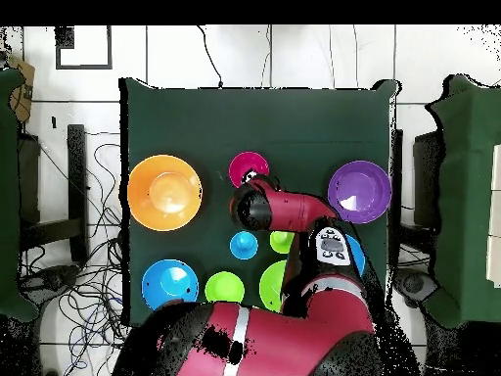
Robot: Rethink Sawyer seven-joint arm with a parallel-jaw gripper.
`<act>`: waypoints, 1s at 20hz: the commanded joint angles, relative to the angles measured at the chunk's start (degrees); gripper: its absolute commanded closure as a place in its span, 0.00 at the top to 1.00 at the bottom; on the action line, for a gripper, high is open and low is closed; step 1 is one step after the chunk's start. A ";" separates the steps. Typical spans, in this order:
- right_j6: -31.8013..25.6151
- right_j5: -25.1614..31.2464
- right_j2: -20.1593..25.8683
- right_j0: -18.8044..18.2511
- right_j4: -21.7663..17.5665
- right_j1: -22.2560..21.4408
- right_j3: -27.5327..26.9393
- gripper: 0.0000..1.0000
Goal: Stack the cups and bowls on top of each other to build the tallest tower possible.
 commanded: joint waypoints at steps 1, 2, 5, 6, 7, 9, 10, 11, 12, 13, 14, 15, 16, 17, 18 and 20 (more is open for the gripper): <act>0.02 -2.66 7.20 -0.16 -3.80 6.24 -3.68 0.00; 0.14 -1.73 7.12 -0.04 -3.47 5.89 -3.12 0.00; -0.29 1.44 7.22 -0.11 -2.99 5.02 -1.51 0.00; -1.35 3.34 7.62 -0.46 -3.23 4.57 -1.06 0.00; -1.72 4.29 7.69 -0.57 -3.23 4.25 -0.73 0.00; -2.08 5.20 7.50 -0.60 -3.36 3.91 -0.24 0.00; -2.20 5.19 7.73 -0.85 -3.41 4.15 -0.26 0.00; -2.08 5.16 7.70 -0.78 -3.34 4.19 -0.25 0.00; -2.03 5.40 7.69 -0.73 -3.23 4.18 -0.18 0.00; -1.99 5.64 7.68 -0.68 -3.13 4.16 -0.11 0.00; -1.94 5.79 7.67 -0.66 -3.05 4.15 -0.04 0.00; -1.89 5.95 7.66 -0.65 -2.96 4.14 0.04 0.00; -1.88 5.85 7.62 -0.63 -3.02 4.16 0.08 0.00; -1.86 5.75 7.57 -0.61 -3.07 4.18 0.12 0.00; -1.93 5.82 7.52 -0.64 -3.13 4.18 0.15 1.00; -2.01 6.13 7.46 -0.57 -3.07 4.17 0.05 1.00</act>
